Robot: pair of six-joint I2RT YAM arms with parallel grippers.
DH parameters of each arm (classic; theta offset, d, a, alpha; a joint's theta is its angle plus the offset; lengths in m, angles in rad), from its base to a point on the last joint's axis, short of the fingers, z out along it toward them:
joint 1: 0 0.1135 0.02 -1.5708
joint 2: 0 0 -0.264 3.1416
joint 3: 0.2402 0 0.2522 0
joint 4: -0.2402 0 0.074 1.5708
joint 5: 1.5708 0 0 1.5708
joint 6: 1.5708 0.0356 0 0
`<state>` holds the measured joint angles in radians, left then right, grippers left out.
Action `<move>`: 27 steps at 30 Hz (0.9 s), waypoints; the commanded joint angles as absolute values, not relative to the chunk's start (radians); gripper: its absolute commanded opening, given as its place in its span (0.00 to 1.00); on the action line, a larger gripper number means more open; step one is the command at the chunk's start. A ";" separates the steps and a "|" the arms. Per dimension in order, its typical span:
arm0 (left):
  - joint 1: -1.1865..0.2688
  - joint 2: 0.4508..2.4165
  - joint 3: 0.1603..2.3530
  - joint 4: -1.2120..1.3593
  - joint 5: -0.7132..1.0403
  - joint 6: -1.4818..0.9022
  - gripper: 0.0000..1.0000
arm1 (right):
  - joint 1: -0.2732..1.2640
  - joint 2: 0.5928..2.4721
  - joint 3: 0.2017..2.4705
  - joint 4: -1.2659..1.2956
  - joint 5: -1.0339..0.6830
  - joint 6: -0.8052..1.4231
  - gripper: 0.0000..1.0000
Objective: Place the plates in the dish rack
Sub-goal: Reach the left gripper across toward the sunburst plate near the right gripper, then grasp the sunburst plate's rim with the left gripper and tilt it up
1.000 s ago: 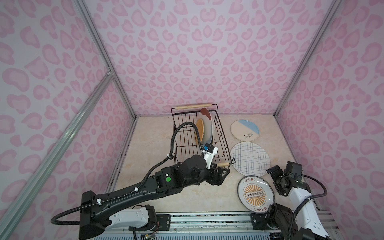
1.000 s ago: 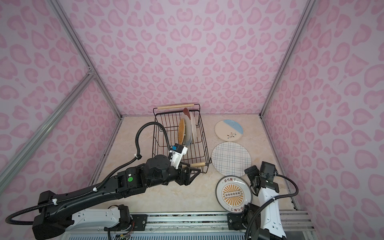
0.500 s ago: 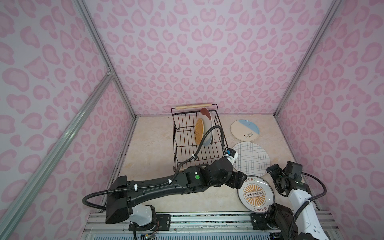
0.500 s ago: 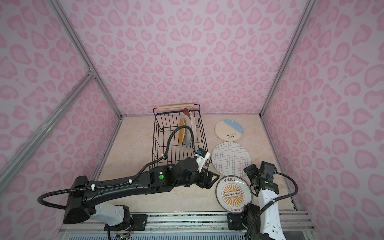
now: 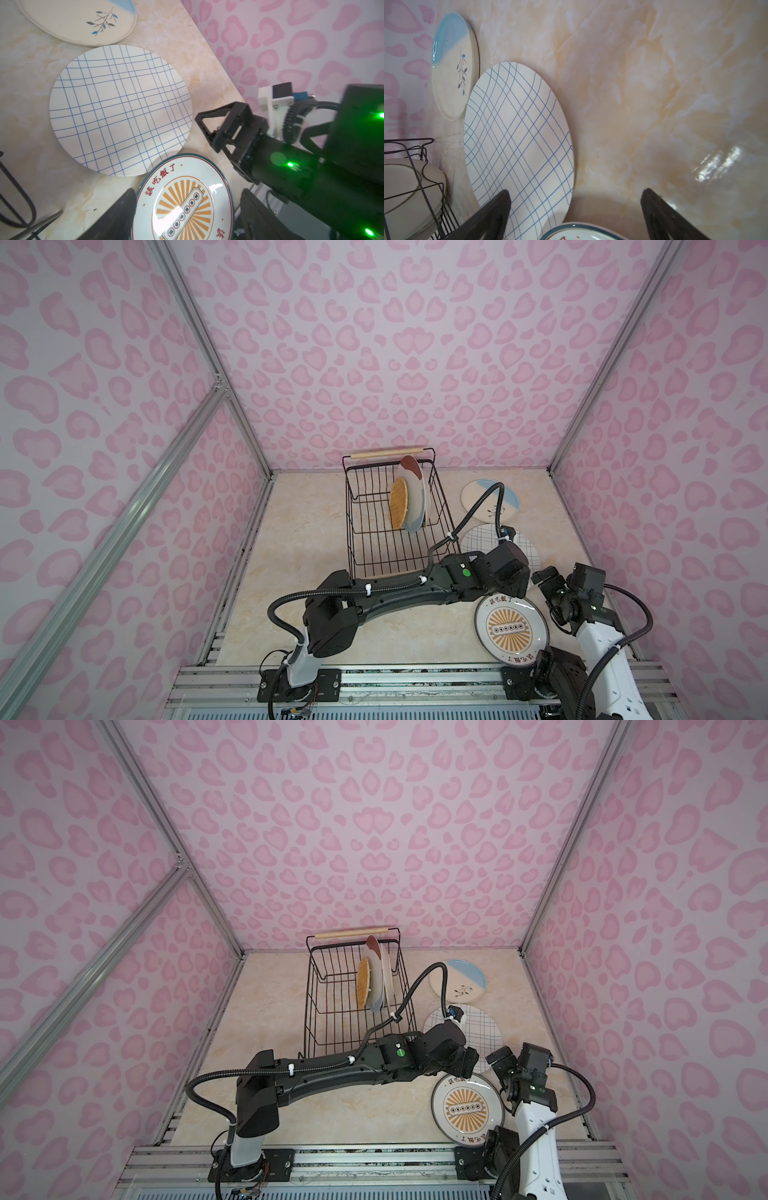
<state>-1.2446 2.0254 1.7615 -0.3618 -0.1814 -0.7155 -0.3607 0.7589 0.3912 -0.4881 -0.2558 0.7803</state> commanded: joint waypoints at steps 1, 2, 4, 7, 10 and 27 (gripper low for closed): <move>-1.216 2.059 1.780 -0.370 -0.192 -0.765 0.81 | -0.359 0.765 0.396 -0.466 -0.265 0.764 0.98; -1.206 2.070 1.784 -0.371 -0.189 -0.770 0.81 | -0.359 0.768 0.394 -0.458 -0.272 0.764 0.98; -1.187 2.091 1.792 -0.383 -0.184 -0.782 0.81 | -0.359 0.777 0.389 -0.451 -0.275 0.764 0.98; -1.165 2.102 1.778 -0.392 -0.196 -0.798 0.81 | -0.359 0.788 0.381 -0.432 -0.274 0.768 0.98; -1.144 2.079 1.733 -0.392 -0.208 -0.819 0.81 | -0.359 0.807 0.385 -0.420 -0.279 0.767 0.98; -1.179 1.970 1.638 -0.359 -0.047 -0.722 0.78 | -0.366 0.870 0.423 -0.536 -0.130 0.767 0.98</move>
